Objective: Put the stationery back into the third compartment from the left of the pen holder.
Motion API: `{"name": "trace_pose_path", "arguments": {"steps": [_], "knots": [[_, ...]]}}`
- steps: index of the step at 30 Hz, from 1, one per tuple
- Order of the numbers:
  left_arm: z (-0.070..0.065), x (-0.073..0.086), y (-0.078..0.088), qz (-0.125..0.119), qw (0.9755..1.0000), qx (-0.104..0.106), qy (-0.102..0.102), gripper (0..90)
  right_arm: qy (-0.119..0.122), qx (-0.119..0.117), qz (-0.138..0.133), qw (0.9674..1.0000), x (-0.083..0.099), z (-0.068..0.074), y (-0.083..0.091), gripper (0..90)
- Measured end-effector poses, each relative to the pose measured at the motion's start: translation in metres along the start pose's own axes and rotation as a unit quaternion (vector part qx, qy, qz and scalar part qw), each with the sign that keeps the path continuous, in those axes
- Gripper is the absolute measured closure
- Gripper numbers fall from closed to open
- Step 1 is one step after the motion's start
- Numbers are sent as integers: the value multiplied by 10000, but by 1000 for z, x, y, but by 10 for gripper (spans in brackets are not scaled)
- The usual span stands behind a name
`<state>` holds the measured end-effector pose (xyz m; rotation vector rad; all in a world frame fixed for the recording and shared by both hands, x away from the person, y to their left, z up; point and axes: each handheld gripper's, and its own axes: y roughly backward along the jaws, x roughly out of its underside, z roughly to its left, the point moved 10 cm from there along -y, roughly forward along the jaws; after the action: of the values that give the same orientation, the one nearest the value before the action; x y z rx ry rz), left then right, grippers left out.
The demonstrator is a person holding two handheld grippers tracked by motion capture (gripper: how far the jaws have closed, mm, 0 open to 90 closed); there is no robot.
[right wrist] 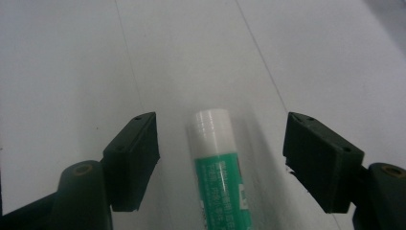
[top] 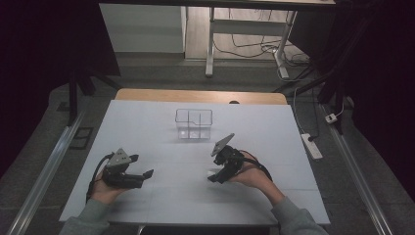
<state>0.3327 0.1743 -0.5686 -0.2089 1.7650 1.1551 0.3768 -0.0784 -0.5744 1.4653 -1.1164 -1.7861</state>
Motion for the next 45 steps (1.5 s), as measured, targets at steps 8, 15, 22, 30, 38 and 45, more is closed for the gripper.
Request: {"name": "trace_pose_path", "arguments": {"steps": [8,15,22,30,38,45], "knots": [[-1,0,0,14,10000,-16,-21,167,116,-21,159,9998,2,3,-10,338],[-1,2,-1,48,10000,-22,-28,167,176,-7,389,9991,7,5,-19,423],[-1,3,-2,78,10000,-22,-40,167,340,158,561,9977,10,4,-20,525],[-1,4,-1,92,9999,-56,-68,168,526,283,540,9968,10,7,-20,642],[-1,6,-1,105,9999,-42,-62,170,543,407,396,9969,8,2,-12,644],[-1,6,-1,105,9999,-42,-37,170,399,375,130,9984,4,0,-3,645]]}}
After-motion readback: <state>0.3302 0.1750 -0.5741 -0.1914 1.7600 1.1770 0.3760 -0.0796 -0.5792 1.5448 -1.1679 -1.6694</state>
